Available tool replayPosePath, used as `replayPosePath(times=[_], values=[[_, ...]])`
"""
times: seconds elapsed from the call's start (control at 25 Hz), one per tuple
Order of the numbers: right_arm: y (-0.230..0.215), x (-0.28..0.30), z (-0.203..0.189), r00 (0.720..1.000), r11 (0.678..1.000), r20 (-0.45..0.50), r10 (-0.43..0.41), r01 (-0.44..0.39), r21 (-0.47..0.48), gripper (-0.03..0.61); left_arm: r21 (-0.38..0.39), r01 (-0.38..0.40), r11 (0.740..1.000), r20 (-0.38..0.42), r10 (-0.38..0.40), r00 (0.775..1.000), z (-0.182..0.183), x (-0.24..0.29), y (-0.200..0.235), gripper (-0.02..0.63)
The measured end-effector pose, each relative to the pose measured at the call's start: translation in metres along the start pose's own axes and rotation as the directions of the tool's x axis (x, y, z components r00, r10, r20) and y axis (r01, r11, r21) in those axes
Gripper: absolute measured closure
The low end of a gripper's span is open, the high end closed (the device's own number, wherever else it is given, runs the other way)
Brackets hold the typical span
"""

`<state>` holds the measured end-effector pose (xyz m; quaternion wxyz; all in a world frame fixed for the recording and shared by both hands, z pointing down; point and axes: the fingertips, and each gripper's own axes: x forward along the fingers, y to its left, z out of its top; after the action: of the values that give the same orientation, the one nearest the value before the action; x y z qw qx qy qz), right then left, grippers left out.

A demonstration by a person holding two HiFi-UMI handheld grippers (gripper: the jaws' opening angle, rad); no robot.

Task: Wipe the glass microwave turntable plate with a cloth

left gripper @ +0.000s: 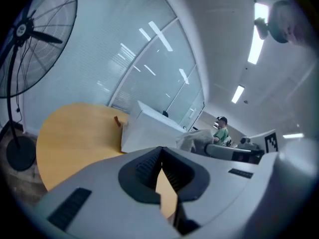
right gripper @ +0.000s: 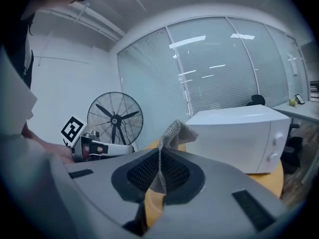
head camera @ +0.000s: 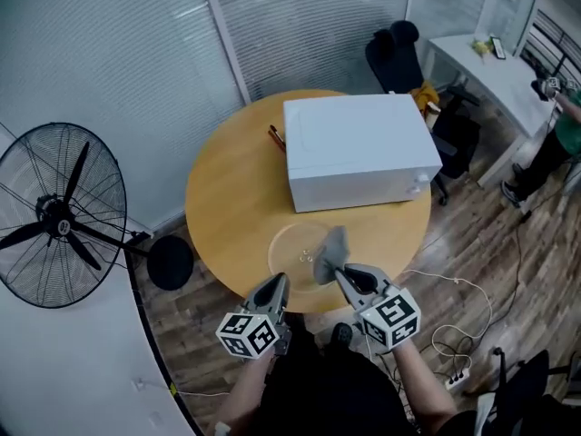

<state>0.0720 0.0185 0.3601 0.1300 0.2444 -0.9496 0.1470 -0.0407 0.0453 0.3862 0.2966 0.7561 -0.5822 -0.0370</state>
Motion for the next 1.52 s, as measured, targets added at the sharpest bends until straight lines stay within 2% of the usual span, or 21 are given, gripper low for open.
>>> replayPosePath(times=[0.2, 0.32, 0.44, 0.6, 0.8, 1.52], values=[[-0.005, -0.035, 0.024, 0.997, 0.999, 0.066, 0.026, -0.023, -0.042, 0.558, 0.143, -0.010, 0.990, 0.093, -0.003, 0.996, 0.031, -0.020, -0.045, 0.617], [-0.006, -0.049, 0.035, 0.996, 0.998, 0.086, 0.032, -0.028, -0.054, 0.558, 0.221, -0.034, 0.975, 0.095, 0.013, 0.995, 0.040, -0.030, -0.060, 0.617], [-0.003, -0.062, 0.044, 0.993, 0.998, 0.111, 0.048, -0.043, -0.044, 0.558, 0.261, -0.048, 0.964, 0.103, 0.021, 0.994, 0.046, -0.040, -0.073, 0.617], [0.002, -0.073, 0.050, 0.989, 0.994, 0.127, 0.074, -0.062, -0.095, 0.561, 0.286, -0.052, 0.957, 0.139, 0.012, 0.990, 0.054, -0.047, -0.090, 0.617], [0.004, -0.079, 0.047, 0.985, 0.992, 0.140, 0.097, -0.085, -0.091, 0.561, 0.322, -0.060, 0.945, 0.151, 0.012, 0.988, 0.054, -0.047, -0.102, 0.617], [0.005, -0.082, 0.052, 0.981, 0.990, 0.159, 0.111, -0.095, -0.106, 0.563, 0.338, -0.084, 0.938, 0.150, 0.034, 0.988, 0.048, -0.040, -0.101, 0.617]])
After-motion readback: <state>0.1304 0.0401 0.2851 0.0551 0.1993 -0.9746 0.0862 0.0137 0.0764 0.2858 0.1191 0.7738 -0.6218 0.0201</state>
